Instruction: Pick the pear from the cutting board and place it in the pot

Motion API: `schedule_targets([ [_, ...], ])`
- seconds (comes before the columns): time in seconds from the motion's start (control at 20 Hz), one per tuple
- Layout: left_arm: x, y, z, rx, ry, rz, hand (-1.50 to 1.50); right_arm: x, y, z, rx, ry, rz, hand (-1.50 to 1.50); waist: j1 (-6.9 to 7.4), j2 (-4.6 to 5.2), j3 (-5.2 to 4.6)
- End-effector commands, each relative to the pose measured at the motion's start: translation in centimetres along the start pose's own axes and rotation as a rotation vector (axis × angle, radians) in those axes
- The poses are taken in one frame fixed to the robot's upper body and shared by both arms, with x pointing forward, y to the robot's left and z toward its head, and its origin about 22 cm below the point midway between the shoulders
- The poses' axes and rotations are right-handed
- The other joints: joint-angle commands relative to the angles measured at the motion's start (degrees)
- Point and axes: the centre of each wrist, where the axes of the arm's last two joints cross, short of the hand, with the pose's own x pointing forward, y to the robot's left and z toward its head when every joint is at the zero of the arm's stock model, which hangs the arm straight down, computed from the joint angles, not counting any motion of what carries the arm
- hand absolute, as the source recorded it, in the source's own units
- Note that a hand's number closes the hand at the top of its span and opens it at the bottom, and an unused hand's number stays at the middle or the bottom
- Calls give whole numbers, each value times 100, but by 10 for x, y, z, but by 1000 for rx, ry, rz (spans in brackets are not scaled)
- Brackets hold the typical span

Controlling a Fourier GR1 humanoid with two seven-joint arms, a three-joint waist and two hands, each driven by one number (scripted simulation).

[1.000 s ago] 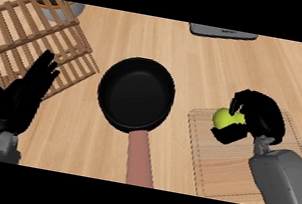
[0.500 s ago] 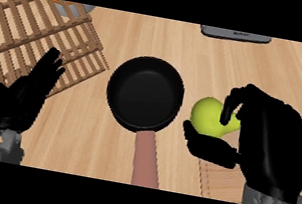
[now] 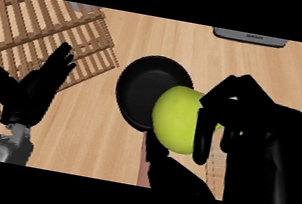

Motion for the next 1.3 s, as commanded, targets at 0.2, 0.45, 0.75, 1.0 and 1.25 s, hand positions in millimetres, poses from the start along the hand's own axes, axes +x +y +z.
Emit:
schedule_targets([
  [0.2,-11,-8,5,-33,-9,-2,0,37,6,-55,39,231,41,150,182,50,1],
  [0.45,7,-4,-3,-25,-18,17,0,34,22,-77,105,271,81,150,133,53,13],
  [0.75,-21,-10,3,-31,-28,9,0,27,61,-110,168,272,91,150,137,79,14],
  [1.0,-4,-3,0,-47,-13,-4,0,4,91,-116,270,421,-47,150,277,89,18],
  [1.25,4,-22,-8,-51,-31,8,0,-8,114,-121,348,503,-197,-150,283,96,20],
])
